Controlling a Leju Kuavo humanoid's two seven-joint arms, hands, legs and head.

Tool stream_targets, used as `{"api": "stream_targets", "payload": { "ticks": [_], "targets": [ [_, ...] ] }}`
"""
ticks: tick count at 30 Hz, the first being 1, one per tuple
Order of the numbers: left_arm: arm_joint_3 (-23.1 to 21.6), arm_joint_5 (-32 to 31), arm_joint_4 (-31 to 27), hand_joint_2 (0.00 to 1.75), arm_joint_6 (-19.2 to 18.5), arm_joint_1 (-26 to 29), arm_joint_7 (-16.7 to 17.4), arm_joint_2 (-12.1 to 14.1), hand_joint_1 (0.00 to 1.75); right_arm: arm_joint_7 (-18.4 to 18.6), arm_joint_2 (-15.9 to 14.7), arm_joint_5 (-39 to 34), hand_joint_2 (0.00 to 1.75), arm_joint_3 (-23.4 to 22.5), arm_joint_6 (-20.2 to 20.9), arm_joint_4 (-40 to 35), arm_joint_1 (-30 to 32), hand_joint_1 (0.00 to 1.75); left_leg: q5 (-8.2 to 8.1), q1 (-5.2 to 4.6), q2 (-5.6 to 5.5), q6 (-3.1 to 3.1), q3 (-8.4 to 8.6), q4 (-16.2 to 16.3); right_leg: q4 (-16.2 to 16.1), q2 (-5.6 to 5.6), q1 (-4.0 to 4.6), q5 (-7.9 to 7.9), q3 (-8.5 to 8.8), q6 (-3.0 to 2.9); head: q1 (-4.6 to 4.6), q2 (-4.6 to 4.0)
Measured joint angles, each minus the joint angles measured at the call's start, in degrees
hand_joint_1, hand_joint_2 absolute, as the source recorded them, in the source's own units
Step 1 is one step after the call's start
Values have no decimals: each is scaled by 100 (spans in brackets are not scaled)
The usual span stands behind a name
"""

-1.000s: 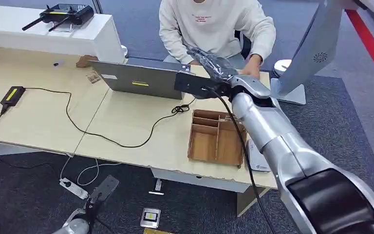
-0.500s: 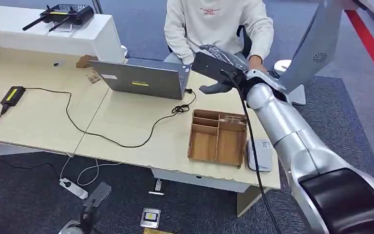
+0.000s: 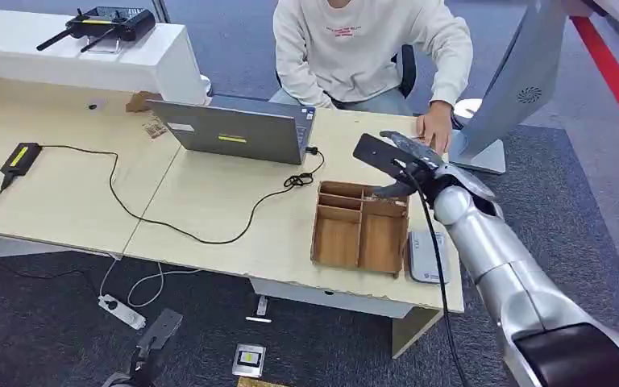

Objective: Pass the card to the sensor for recognition and then transmit it.

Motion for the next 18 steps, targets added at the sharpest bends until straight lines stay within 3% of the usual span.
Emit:
{"api": "stream_targets", "payload": {
  "ticks": [13,17,18],
  "targets": [
    [273,-989,615,0,-66,-266,118,-438,0,390,-792,440,175,-260,173,-1452,882,0,0,-3,2,0,3,0,0,4,-7,0,-2,0,0,0],
    [407,-1434,728,0,579,-284,313,-855,0,414,-984,553,175,-372,144,-1776,1078,0,0,-14,2,1,2,0,0,0,-14,0,1,1,0,0],
    [426,-1587,746,0,592,-283,382,-949,0,411,-1012,603,175,-413,129,-1843,1138,0,0,-14,1,1,1,0,0,-1,-14,0,1,1,0,0]
  ]
}}
